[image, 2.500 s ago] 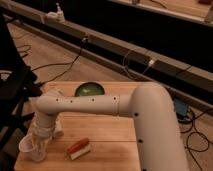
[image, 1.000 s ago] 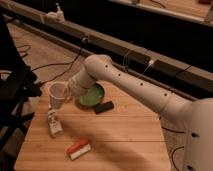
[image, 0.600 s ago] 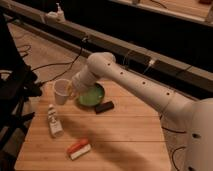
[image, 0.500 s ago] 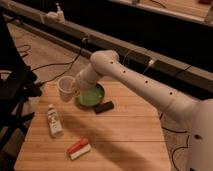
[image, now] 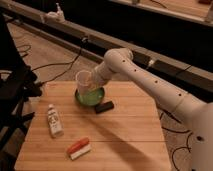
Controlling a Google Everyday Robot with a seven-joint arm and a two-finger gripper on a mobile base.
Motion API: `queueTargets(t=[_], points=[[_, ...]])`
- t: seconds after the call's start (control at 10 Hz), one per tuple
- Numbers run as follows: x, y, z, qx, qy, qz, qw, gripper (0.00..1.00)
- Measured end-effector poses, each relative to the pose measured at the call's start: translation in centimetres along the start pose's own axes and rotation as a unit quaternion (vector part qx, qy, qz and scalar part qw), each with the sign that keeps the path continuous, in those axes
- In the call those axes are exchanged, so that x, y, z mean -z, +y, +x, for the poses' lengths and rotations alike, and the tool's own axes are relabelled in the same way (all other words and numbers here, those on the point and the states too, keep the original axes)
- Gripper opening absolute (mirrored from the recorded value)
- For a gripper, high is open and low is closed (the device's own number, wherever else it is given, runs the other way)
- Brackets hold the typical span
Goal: Place the ceramic cup in the ceramic bowl
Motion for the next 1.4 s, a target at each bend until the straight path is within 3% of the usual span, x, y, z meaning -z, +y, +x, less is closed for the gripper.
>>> queueTargets(t=[0.5, 0.9, 1.1, 1.4], points=[[-0.1, 0.0, 0.3, -0.003, 0.002, 0.001, 1.0, 0.0], [-2.3, 2.4, 4.5, -0.036, 0.018, -0.036, 0.9986, 0.0], [-3.6, 3.1, 6.3, -0.048, 0.026, -0.054, 0.9971, 0.12], [-5.5, 3.2, 7.9, -0.058, 0.034, -0.07, 0.9953, 0.43]])
